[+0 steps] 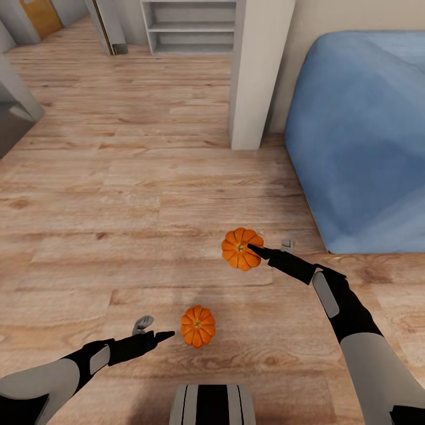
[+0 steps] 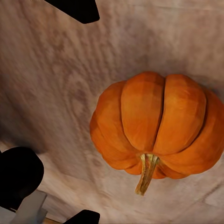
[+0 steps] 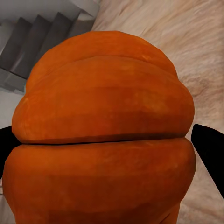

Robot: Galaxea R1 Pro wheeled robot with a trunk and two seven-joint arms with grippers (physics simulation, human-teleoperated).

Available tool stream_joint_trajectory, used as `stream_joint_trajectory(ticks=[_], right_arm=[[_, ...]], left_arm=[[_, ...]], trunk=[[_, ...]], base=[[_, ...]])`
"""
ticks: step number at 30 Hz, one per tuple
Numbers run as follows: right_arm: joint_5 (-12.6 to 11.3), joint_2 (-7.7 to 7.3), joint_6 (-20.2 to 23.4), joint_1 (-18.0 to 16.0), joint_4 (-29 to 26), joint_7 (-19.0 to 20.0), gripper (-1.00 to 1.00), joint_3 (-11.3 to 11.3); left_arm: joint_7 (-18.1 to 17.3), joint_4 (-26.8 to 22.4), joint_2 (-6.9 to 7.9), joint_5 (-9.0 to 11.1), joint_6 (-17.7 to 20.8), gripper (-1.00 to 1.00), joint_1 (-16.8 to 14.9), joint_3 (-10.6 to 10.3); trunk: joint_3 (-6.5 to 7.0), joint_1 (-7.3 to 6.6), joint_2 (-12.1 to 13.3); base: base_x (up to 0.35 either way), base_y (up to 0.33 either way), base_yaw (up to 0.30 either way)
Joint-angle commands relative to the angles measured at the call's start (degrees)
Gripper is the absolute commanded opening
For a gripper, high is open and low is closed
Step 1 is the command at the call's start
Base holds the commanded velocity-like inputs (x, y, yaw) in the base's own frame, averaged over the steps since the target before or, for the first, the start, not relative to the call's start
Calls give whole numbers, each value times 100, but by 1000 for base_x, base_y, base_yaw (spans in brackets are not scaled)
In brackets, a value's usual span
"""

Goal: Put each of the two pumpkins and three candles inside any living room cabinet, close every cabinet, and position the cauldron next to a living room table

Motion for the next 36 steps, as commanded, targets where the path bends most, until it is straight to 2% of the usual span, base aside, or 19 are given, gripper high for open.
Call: stream_joint_trajectory(ticks=[1, 8, 21, 30, 36], right_arm=[[-4, 0, 2, 0, -1, -9, -100, 0], [-7, 0, 2, 0, -1, -9, -100, 0], [-10, 2, 2, 0, -1, -9, -100, 0], [-10, 0, 2, 0, -1, -9, -100, 0], [-9, 3, 2, 0, -1, -9, -100, 0]], left_arm=[[3, 0, -2, 0, -2, 100, 0, 0], [9, 0, -6, 0, -5, 100, 0, 0], [9, 0, -5, 0, -8, 100, 0, 0], [0, 3, 11, 6, 0, 100, 0, 7], [8, 9, 12, 9, -6, 100, 0, 13]], trunk=[[0, 0, 0], [0, 0, 0], [-288, 33, -17], [-288, 33, -17], [-288, 33, -17]], base=[[0, 0, 0], [0, 0, 0], [0, 0, 0], [3, -4, 0], [106, -152, 0]])
